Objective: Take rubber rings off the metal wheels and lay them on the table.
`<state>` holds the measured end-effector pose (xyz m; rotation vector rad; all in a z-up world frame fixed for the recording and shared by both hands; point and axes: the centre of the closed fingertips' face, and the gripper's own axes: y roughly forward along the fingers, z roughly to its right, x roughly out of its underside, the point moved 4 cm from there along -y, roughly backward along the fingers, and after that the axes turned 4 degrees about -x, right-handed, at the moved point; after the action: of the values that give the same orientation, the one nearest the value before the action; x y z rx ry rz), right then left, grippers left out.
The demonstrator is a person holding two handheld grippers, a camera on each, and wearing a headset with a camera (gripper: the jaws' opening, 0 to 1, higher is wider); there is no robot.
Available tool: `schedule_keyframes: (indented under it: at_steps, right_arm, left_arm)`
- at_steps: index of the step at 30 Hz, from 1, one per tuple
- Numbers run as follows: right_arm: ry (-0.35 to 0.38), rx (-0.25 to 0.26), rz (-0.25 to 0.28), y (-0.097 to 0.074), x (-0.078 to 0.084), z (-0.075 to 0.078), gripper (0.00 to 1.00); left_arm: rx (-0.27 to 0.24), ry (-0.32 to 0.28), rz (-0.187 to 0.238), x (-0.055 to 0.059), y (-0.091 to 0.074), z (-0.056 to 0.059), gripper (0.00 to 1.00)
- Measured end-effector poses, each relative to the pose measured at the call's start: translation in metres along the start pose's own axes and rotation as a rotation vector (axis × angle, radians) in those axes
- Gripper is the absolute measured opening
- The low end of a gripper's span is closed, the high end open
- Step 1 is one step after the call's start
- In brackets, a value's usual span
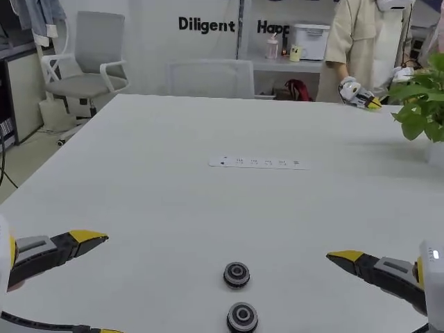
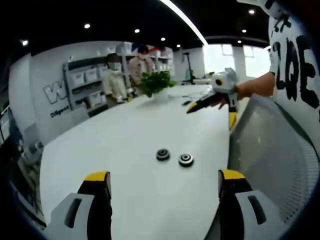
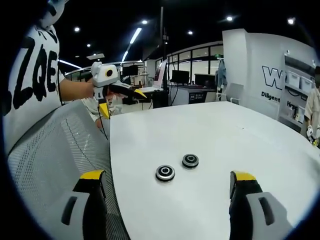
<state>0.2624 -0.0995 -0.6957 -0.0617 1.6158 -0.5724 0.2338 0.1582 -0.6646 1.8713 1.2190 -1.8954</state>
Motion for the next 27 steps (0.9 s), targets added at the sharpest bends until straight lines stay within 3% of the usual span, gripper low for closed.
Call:
schedule_keyframes:
  at_steps: [7,19,27]
  right_arm:
    - [-0.005,-0.012,-0.005,0.0025,0.0000,-0.0014,1.00]
    - [0.006,-0.029,-0.001,0.0074,-0.0018,-0.0014,0.99]
    - [-0.014,-0.035,0.006,0.0090,-0.0060,0.0009,0.95]
  left_arm:
    - [0.006,0.009,0.011,-0.0043,0.0021,-0.0024,0.91]
    - [0.029,-0.004,0.005,0.0021,0.0045,-0.0017,0.91]
    - [0.040,-0.015,0.018,-0.0001,0.0068,-0.0022,0.88]
